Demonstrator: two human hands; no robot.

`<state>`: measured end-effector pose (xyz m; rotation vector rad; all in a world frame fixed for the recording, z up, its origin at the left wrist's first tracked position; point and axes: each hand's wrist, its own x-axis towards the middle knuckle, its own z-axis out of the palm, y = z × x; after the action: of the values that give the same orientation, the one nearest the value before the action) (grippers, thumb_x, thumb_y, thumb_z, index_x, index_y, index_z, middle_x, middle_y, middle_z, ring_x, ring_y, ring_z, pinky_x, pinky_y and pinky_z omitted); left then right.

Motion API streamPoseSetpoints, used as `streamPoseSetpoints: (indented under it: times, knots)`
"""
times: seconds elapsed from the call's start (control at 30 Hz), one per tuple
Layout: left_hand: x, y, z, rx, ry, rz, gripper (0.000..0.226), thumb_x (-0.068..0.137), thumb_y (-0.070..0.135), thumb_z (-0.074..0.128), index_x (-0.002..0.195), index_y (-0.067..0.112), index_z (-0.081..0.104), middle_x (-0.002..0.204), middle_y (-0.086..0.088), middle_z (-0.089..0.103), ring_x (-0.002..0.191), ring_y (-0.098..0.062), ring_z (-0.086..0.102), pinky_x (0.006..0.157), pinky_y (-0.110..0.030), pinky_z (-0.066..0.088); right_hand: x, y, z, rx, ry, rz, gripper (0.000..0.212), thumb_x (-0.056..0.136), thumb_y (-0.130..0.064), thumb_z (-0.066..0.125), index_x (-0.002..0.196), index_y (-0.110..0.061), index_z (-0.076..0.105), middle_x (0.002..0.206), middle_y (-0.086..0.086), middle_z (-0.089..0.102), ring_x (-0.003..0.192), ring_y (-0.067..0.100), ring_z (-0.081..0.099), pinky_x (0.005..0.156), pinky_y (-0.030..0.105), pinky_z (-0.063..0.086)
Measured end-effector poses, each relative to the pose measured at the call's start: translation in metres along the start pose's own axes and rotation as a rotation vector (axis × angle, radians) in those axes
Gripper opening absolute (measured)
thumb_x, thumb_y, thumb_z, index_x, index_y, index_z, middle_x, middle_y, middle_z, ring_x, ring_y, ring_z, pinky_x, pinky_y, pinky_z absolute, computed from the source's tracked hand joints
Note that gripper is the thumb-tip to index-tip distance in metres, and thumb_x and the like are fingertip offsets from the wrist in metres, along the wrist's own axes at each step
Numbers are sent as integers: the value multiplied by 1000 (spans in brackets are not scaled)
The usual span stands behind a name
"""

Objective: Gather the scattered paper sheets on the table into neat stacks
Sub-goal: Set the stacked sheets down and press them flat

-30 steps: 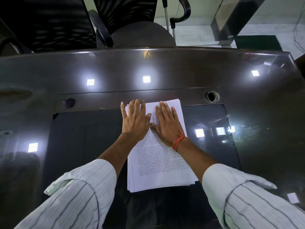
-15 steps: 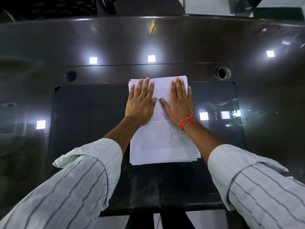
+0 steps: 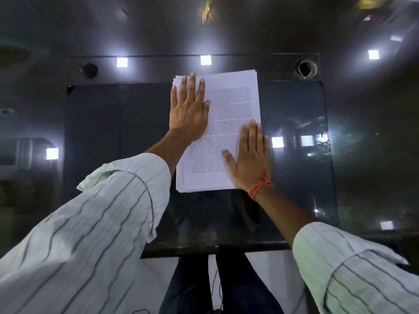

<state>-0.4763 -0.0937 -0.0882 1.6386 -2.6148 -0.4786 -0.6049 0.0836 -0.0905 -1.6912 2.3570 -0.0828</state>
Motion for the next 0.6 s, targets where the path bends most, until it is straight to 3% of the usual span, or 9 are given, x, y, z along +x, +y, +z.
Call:
streamPoseSetpoints:
  times: [0.1, 0.17, 0.27, 0.37, 0.5, 0.6]
  knots:
    - [-41, 1, -15, -447, 97, -224, 58, 107, 44, 23, 160, 21, 14, 168, -5, 7, 155, -24, 6, 124, -41, 4, -21, 0, -5, 168, 26, 54, 86, 95, -67, 31, 156, -11, 8, 164, 14, 3, 151, 31, 2, 122, 48, 7]
    - [-89, -3, -24, -689, 147, -434, 54, 107, 37, 33, 157, 21, 25, 163, -3, 24, 149, -22, 23, 122, -37, 17, -27, 3, -14, 422, 116, 159, 80, 95, -55, 48, 153, -9, 21, 160, 15, 20, 147, 33, 18, 121, 48, 17]
    - [-158, -1, -32, -779, 58, -578, 47, 107, 25, 38, 152, 12, 38, 151, -5, 40, 137, -18, 41, 113, -26, 31, -33, 1, -26, 506, 209, 273, 63, 96, -35, 57, 147, -5, 34, 147, 13, 42, 134, 33, 34, 113, 51, 31]
    - [-187, 13, -24, -808, 38, -577, 43, 107, 20, 37, 149, 8, 43, 148, -5, 41, 136, -17, 40, 106, -17, 28, -35, -9, -28, 434, 156, 312, 62, 97, -32, 54, 149, -5, 31, 149, 14, 38, 134, 34, 31, 114, 46, 27]
    - [-192, 39, -14, -867, 23, -623, 51, 107, 23, 39, 155, 14, 28, 158, -1, 25, 145, -21, 21, 120, -40, 26, -41, -15, -27, 355, 79, 296, 70, 97, -32, 55, 152, -3, 22, 154, 17, 31, 138, 37, 28, 116, 46, 19]
    - [-199, 55, -14, -919, 38, -648, 63, 106, 22, 43, 160, 15, 11, 166, 1, 10, 151, -18, 4, 124, -42, 15, -45, -21, -27, 309, 4, 324, 77, 98, -40, 50, 154, -4, 12, 160, 15, 20, 144, 36, 20, 117, 48, 13]
